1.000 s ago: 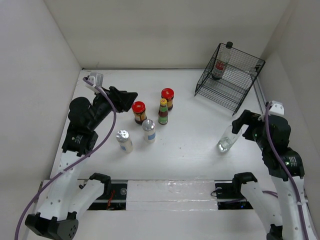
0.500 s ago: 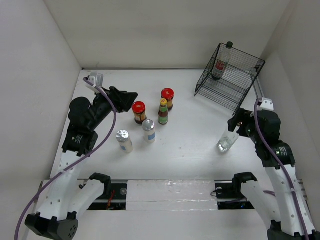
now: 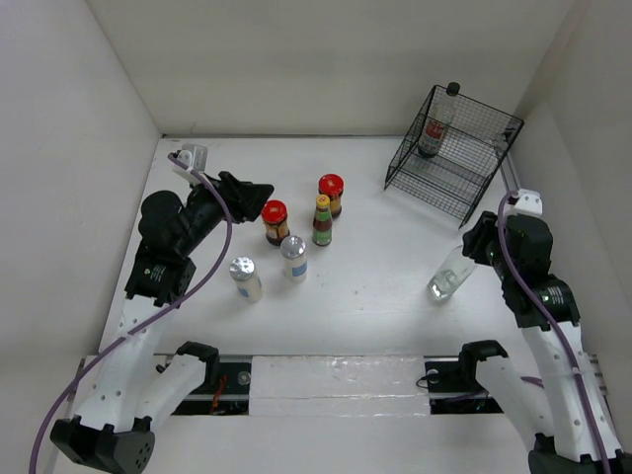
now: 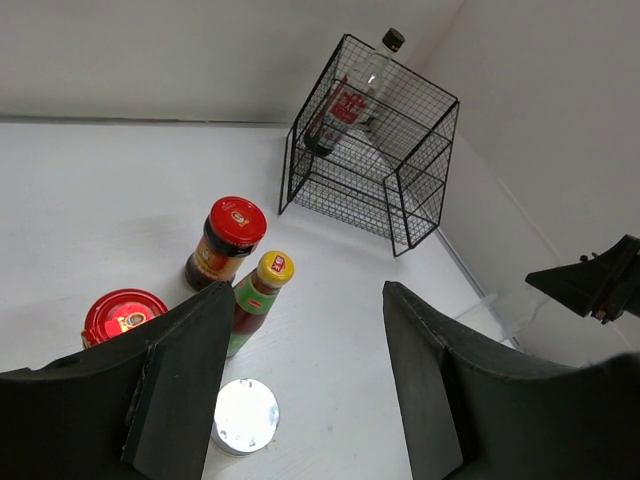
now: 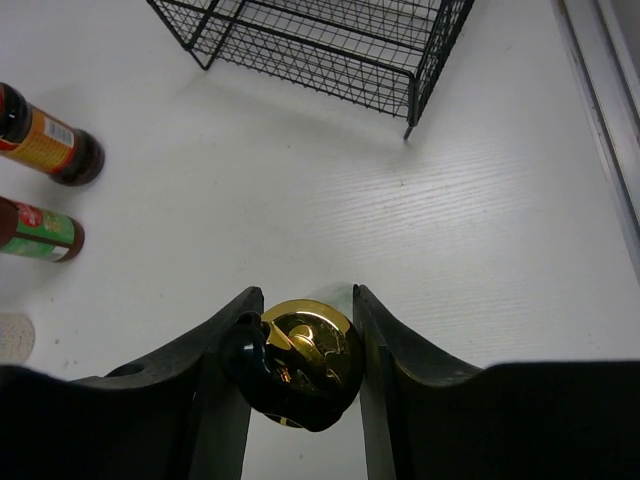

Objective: Organize the condiment bottles

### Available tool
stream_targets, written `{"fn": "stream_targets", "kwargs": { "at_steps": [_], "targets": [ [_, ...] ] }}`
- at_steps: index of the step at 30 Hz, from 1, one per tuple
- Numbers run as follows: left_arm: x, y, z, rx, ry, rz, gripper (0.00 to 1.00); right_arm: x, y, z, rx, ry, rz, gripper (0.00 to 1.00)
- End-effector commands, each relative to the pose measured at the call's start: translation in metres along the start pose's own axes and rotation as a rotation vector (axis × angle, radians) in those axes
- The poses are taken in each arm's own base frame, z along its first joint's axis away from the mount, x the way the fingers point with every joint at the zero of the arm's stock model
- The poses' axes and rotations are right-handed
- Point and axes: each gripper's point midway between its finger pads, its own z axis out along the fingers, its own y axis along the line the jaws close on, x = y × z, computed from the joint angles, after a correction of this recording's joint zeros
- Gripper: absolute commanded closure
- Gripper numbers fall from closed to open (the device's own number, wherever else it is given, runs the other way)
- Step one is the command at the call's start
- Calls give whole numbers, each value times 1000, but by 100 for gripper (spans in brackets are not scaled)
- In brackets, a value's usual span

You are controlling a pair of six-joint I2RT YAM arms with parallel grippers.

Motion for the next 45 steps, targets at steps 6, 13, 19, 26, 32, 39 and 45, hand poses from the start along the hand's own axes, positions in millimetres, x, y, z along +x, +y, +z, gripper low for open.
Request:
{"fn": "stream_targets", "kwargs": {
  "at_steps": [6,13,19,26,32,39,45],
  "targets": [
    [-9,-11,0,52,-34,19,43,-64,19,-13,-68,-217,23,82],
    [-7,-9,2,48,-27,15,43,-154,57,-46,-214,-413,9,87],
    [-4,-9,4,52,-14,12,43,-230,91,-46,-309,-552,-2,88],
    [-2,-7,6,47,-7,9,43,-327,91,-10,-285,-655,-37,90],
    [0,-5,9,43,1,6,43,-384,76,31,-221,-681,-43,90],
    [8,5,16,17,28,1,43,-416,40,77,-143,-708,-55,92],
    [14,11,22,4,52,-9,43,-425,21,102,-111,-738,-54,92]
  ]
}}
